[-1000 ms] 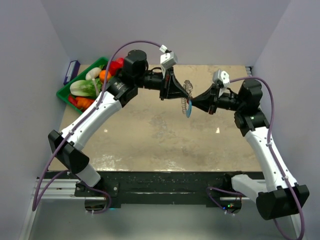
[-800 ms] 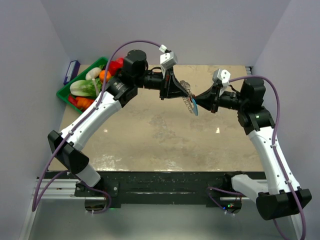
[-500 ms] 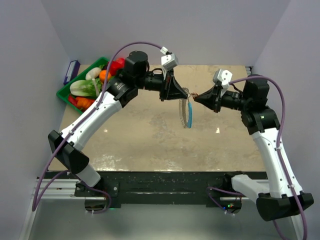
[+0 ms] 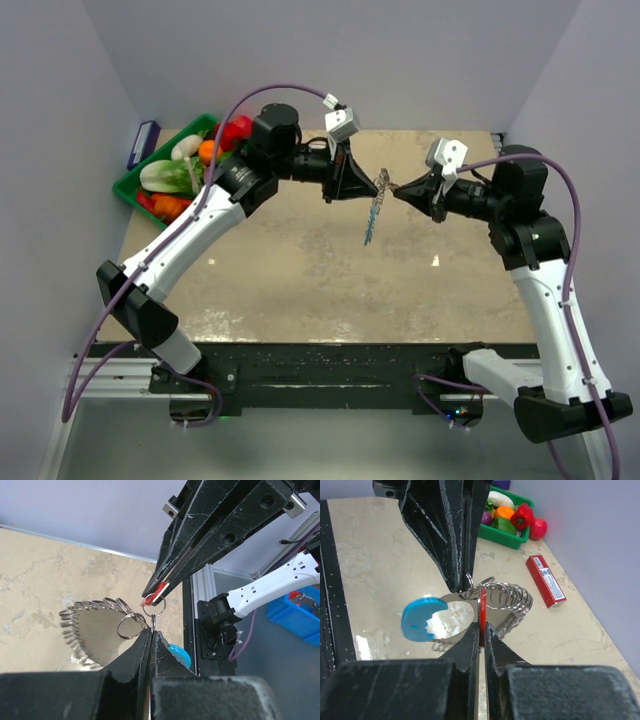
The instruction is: Remove the keys from the keyring
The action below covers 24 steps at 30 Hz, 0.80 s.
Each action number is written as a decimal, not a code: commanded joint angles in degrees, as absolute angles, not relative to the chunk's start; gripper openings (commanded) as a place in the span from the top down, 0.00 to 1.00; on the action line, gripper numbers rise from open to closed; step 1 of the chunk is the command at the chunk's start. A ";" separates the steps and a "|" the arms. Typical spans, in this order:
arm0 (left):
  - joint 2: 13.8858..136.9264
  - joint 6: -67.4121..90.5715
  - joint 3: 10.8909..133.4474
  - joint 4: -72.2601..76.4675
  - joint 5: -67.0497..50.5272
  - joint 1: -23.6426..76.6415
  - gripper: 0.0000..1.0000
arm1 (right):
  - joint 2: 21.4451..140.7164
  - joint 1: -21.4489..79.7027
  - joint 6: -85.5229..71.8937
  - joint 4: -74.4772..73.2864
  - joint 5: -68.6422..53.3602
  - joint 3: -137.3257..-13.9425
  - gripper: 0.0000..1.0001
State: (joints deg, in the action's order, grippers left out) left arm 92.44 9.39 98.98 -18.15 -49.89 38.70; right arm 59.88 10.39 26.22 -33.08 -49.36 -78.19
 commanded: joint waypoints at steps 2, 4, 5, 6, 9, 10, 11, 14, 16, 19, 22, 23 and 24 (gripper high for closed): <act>92.55 6.60 100.19 -20.12 -47.20 40.69 1.00 | 60.82 11.42 28.04 -31.38 -45.79 -81.21 0.99; 92.90 6.07 100.81 -20.74 -46.32 41.57 1.00 | 61.00 11.77 27.86 -31.12 -45.70 -81.21 0.99; 92.99 5.80 100.98 -21.26 -45.80 41.83 1.00 | 61.00 12.21 27.77 -31.11 -45.62 -81.30 0.98; 93.25 5.28 101.16 -21.53 -45.27 42.36 1.00 | 61.17 12.56 27.51 -30.94 -45.09 -81.30 0.98; 93.78 3.96 101.86 -22.85 -42.80 43.24 1.00 | 61.70 14.23 27.60 -30.94 -43.51 -81.74 0.98; 93.87 3.96 102.04 -22.85 -42.37 43.24 1.00 | 61.79 14.93 27.60 -31.20 -43.33 -82.00 0.98; 93.95 3.78 102.13 -23.03 -42.28 43.33 1.00 | 61.79 15.29 27.60 -31.20 -43.07 -82.09 0.98; 94.13 2.90 102.74 -23.82 -40.69 43.94 1.00 | 62.14 16.43 27.77 -31.55 -41.66 -82.70 0.98; 94.13 2.73 102.74 -23.99 -39.47 44.30 1.00 | 62.31 16.70 27.86 -31.73 -41.31 -83.14 0.97; 94.04 1.85 102.83 -24.61 -37.97 44.82 1.00 | 62.49 17.75 28.21 -32.95 -40.79 -84.37 0.96; 93.87 1.76 103.01 -24.96 -35.78 45.00 1.00 | 62.58 18.98 29.79 -34.88 -38.59 -85.25 0.93; 93.87 1.76 103.09 -24.96 -35.25 45.00 1.00 | 62.49 19.25 30.06 -35.24 -37.89 -85.17 0.93; 93.78 1.76 103.18 -24.96 -34.90 45.00 1.00 | 62.40 19.42 30.32 -35.33 -37.53 -84.90 0.93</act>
State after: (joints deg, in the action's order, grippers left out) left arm 93.91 3.16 101.06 -24.86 -36.77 43.59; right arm 63.00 17.56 28.34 -37.50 -38.57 -81.49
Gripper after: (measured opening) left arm 0.027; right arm 0.070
